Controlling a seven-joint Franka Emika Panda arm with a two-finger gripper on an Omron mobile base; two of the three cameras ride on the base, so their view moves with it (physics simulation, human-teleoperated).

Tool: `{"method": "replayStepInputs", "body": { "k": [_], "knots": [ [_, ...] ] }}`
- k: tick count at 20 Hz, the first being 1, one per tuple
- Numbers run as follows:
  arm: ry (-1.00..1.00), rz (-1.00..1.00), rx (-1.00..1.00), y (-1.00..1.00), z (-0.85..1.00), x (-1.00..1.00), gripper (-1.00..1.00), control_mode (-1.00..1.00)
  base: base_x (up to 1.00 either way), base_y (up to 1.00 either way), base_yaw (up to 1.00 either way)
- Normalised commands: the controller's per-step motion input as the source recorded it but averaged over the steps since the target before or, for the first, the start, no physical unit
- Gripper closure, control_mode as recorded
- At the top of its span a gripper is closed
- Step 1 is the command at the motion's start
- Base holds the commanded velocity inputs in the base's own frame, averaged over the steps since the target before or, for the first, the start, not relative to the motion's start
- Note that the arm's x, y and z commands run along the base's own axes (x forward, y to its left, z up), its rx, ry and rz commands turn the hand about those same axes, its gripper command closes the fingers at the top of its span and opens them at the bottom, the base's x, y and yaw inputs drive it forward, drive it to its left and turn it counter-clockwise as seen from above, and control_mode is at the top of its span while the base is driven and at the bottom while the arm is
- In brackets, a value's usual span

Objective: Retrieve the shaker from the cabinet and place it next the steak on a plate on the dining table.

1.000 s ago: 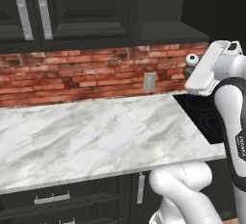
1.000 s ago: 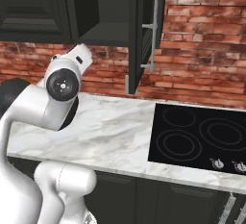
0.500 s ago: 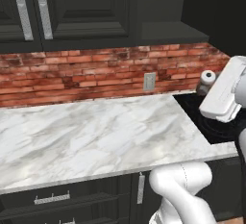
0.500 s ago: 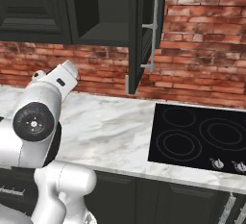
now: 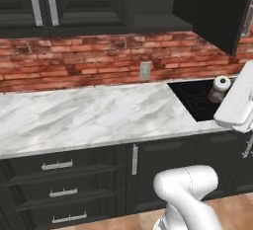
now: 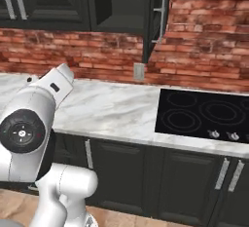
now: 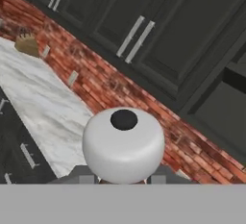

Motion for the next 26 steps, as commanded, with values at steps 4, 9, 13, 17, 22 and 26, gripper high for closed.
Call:
{"method": "replayStepInputs", "body": {
  "k": [4,9,13,17,22,26],
  "knots": [
    [0.0,0.0,0.0,0.0,0.0,0.0,1.0,1.0,-0.66,0.0,0.27],
    [0.0,0.0,0.0,0.0,0.0,0.0,1.0,1.0,-0.34,0.0,0.53],
    [0.0,0.0,0.0,0.0,0.0,0.0,1.0,1.0,-0.17,0.0,0.77],
    [0.0,0.0,0.0,0.0,0.0,0.0,1.0,1.0,-0.2,0.0,0.79],
    [0.0,0.0,0.0,0.0,0.0,0.0,1.0,1.0,-0.17,0.0,0.79],
    [0.0,0.0,0.0,0.0,0.0,0.0,1.0,1.0,-0.09,0.0,0.76]
  ]
}}
